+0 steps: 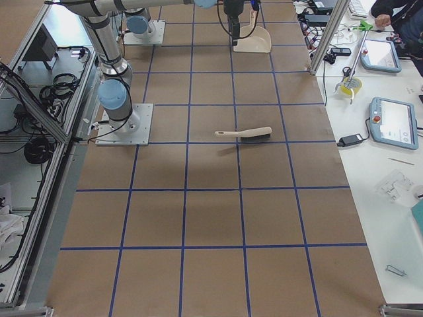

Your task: Sweep and dump trash into bin

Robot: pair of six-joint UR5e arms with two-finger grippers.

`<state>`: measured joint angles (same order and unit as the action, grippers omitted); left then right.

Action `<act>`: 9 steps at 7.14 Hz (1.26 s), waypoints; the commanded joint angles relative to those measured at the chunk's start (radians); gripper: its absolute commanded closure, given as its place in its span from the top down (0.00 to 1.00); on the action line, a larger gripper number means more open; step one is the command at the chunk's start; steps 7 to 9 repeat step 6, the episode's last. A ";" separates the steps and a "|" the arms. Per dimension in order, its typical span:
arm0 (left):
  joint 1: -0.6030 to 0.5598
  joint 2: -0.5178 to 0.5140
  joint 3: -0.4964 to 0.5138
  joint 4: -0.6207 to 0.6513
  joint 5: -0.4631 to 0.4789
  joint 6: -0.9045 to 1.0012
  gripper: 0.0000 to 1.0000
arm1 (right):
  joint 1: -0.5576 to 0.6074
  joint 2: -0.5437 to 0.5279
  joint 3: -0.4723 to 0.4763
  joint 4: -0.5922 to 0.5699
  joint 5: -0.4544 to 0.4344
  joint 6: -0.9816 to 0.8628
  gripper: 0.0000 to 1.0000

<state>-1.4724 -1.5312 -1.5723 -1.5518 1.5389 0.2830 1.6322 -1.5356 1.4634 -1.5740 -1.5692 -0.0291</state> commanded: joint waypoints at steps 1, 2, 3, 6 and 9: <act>-0.034 0.000 -0.003 -0.004 0.003 -0.018 1.00 | 0.000 0.000 0.000 0.002 0.000 0.000 1.00; -0.064 -0.004 -0.020 0.005 0.006 -0.045 1.00 | 0.000 0.000 0.000 0.000 0.000 0.000 1.00; -0.077 0.006 -0.031 0.013 0.006 -0.045 1.00 | 0.000 0.000 0.000 0.002 0.000 0.000 1.00; -0.077 -0.015 -0.045 0.018 0.003 -0.054 1.00 | 0.000 0.000 0.000 0.000 0.000 0.000 1.00; -0.077 -0.015 -0.045 0.018 0.003 -0.054 1.00 | 0.000 0.000 0.000 0.000 0.000 0.000 1.00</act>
